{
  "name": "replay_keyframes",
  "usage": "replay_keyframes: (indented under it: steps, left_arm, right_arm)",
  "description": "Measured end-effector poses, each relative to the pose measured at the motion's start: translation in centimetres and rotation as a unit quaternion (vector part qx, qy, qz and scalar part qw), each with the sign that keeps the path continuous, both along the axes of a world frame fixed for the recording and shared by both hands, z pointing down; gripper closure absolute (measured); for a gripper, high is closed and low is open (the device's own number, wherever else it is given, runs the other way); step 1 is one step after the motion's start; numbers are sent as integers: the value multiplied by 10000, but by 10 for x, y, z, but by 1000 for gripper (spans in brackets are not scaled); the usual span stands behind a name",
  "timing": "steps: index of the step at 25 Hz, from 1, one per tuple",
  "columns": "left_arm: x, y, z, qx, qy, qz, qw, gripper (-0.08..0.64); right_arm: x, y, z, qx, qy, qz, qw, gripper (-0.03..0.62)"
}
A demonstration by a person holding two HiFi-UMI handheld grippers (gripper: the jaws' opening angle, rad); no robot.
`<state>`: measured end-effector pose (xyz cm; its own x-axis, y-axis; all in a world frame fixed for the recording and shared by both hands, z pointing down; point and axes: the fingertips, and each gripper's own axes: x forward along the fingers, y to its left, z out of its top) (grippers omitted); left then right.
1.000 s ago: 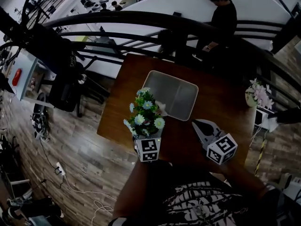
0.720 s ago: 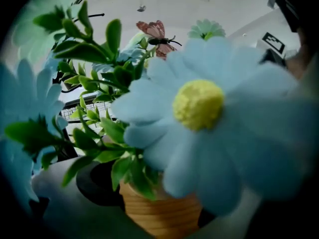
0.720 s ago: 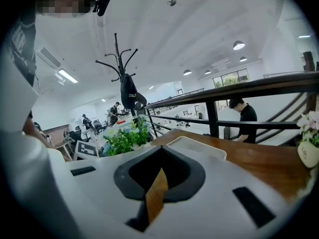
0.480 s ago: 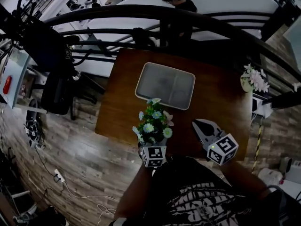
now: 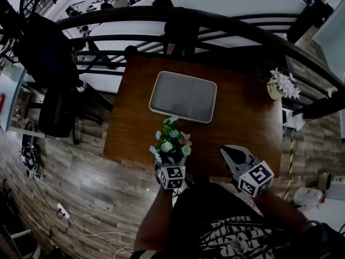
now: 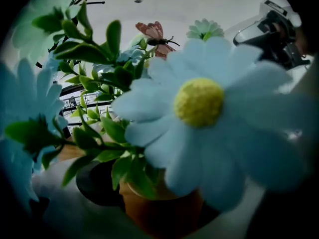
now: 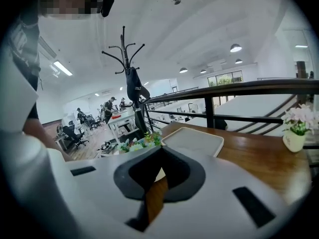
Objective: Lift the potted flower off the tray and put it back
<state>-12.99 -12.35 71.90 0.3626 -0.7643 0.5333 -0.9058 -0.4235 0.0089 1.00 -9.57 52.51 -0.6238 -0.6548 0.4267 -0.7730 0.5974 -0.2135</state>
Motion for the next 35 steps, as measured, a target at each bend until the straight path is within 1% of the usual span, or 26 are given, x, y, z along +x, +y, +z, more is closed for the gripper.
replay_keyframes:
  steps: [4,7,12,19,24,29,31,33,35]
  left_arm:
    - [-12,3,9,-52,-81,17,10000,86]
    - [-13,5,13,-26,-94,39,9999,87]
    - [-13,1,12,32,17,70,10000,87]
    - [-12,6,10,-154,-66,140,9998,87]
    - [-16,20,1,-85,-48,87,9999,87]
    - [-23,44,-11,-5,185,-98,9998,87]
    - [-26,56,-13,-54,215,-129,9997,89]
    - [-29,71,-11,-203,229,-168,9994,91]
    - [-29,86,-14,-326,325,-221,9987,97]
  right_arm:
    - [-3,10,-2,77,54,82,9999,595]
    - [-5,15,-1,37,-1,150,9999,595]
    - [-10,18,-2,-13,-60,194,9998,595]
    - [-12,16,-13,59,-111,160,9998,595]
    - [-21,11,-21,127,-172,70,9997,595]
    - [-27,10,-28,190,-255,-7,9995,595]
    - [-30,9,-30,188,-268,-31,9995,595]
    - [-34,8,-31,167,-311,-56,9994,595]
    - [-40,8,-33,178,-354,-110,9992,595]
